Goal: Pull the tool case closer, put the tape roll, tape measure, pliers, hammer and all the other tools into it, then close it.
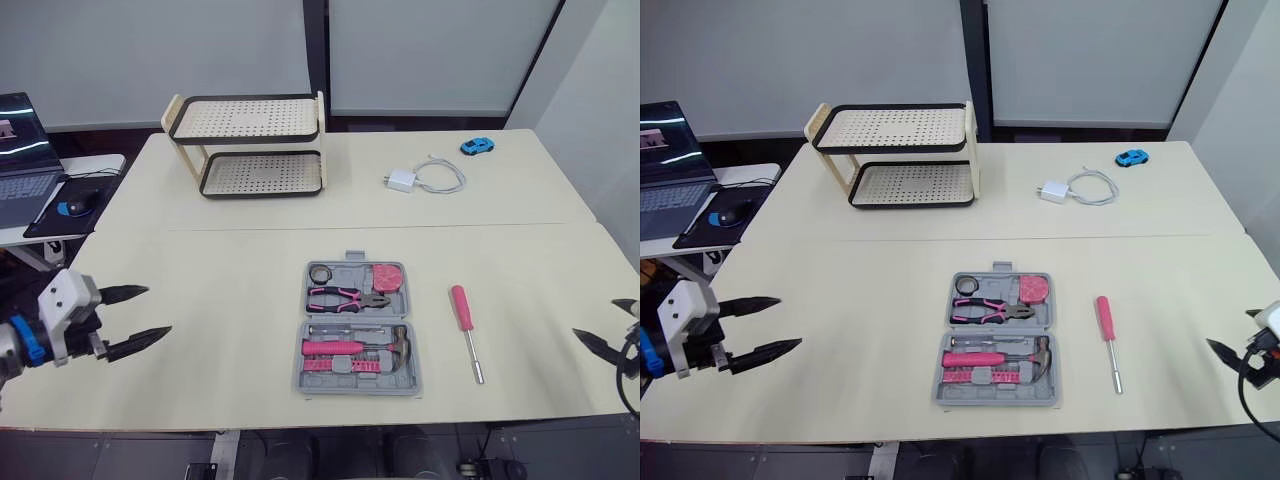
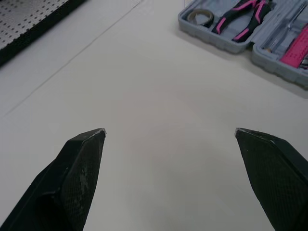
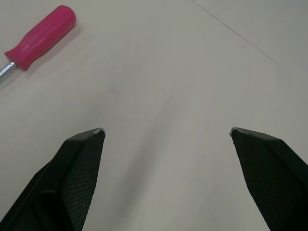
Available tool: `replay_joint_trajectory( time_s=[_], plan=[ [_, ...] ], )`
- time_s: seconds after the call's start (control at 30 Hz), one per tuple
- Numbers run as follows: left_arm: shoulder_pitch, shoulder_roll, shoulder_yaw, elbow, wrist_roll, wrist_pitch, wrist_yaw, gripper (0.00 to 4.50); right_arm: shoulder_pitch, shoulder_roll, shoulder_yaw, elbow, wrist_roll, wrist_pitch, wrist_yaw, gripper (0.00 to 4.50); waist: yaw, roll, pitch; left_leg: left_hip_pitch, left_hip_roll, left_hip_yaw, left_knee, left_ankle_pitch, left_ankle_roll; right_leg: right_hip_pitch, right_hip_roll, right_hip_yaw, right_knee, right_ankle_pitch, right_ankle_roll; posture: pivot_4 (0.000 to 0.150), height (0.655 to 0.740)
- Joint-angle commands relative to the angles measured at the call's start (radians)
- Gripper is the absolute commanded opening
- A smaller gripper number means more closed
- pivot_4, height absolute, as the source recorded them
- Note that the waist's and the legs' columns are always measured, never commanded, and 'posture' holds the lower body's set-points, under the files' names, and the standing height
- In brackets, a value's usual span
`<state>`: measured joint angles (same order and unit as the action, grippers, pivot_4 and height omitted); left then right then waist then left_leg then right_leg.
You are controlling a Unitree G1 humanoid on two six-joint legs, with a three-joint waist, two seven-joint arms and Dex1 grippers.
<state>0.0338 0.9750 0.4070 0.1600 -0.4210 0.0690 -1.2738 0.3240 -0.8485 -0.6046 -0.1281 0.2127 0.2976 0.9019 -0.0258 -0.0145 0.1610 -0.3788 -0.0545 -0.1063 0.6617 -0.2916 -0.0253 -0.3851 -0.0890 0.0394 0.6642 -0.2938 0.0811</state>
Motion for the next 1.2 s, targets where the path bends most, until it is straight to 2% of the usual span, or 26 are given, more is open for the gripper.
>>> replay_joint_trajectory(
  time_s=[0.03, 0.17, 0.3, 0.47, 0.67, 0.87, 1.2],
  plan=[
    [-0.063, -0.013, -0.051, -0.133, -0.056, 0.072, 0.007, 4.5, 0.014, 0.011, -0.009, -0.107, 0.025, 0.051, -0.03, 4.46, 0.0, 0.0, 0.0, 0.0, 0.0, 0.0, 0.0, 0.0, 0.0, 0.0, 0.0, 0.0, 0.0, 0.0, 0.0, 0.15, 0.74],
    [-0.158, -0.049, -0.166, -0.301, -0.114, 0.168, 0.002, 4.5, 0.015, 0.041, 0.019, -0.191, 0.039, 0.127, -0.072, 4.46, -0.001, 0.0, 0.0, 0.0, 0.0, 0.0, 0.0, 0.0, 0.0, 0.0, 0.0, 0.0, 0.001, 0.0, 0.0, 0.15, 0.74],
    [-0.272, -0.139, -0.334, -0.476, -0.159, 0.243, 0.005, 4.5, 0.046, 0.077, 0.046, -0.282, 0.064, 0.178, -0.089, 4.46, 0.001, 0.0, 0.0, -0.001, 0.0, 0.0, 0.001, 0.0, 0.0, 0.0, 0.0, 0.0, 0.001, 0.0, 0.0, 0.15, 0.74],
    [-0.339, -0.204, -0.446, -0.55, -0.162, 0.277, -0.003, 4.5, 0.071, 0.117, 0.075, -0.381, 0.096, 0.245, -0.126, 4.46, -0.004, 0.001, 0.0, -0.001, 0.0, 0.0, 0.001, 0.0, 0.0, 0.0, 0.001, 0.0, 0.001, 0.0, 0.0, 0.15, 0.74],
    [-0.396, -0.253, -0.507, -0.575, -0.161, 0.273, 0.004, 4.5, 0.08, 0.16, 0.109, -0.481, 0.125, 0.313, -0.181, 4.46, -0.002, 0.002, -0.001, -0.001, 0.0, 0.0, 0.002, 0.0, 0.0, 0.0, 0.001, 0.0, 0.001, 0.0, 0.0, 0.15, 0.74],
    [-0.411, -0.26, -0.523, -0.537, -0.113, 0.237, 0.005, 4.5, 0.008, 0.241, 0.228, -0.577, 0.159, 0.452, -0.306, 4.46, -0.003, 0.002, -0.001, 0.0, 0.0, -0.001, 0.001, 0.0, 0.0, 0.001, 0.001, 0.0, 0.001, 0.0, 0.0, 0.15, 0.74],
    [-0.387, -0.25, -0.519, -0.567, -0.112, 0.249, 0.019, 4.5, -0.176, 0.368, 0.461, -0.494, 0.021, 0.571, -0.578, 4.46, -0.003, 0.001, -0.001, -0.001, -0.001, -0.002, 0.002, 0.001, -0.001, 0.0, 0.001, 0.0, 0.0, 0.0, 0.0, 0.15, 0.74]
  ],
)
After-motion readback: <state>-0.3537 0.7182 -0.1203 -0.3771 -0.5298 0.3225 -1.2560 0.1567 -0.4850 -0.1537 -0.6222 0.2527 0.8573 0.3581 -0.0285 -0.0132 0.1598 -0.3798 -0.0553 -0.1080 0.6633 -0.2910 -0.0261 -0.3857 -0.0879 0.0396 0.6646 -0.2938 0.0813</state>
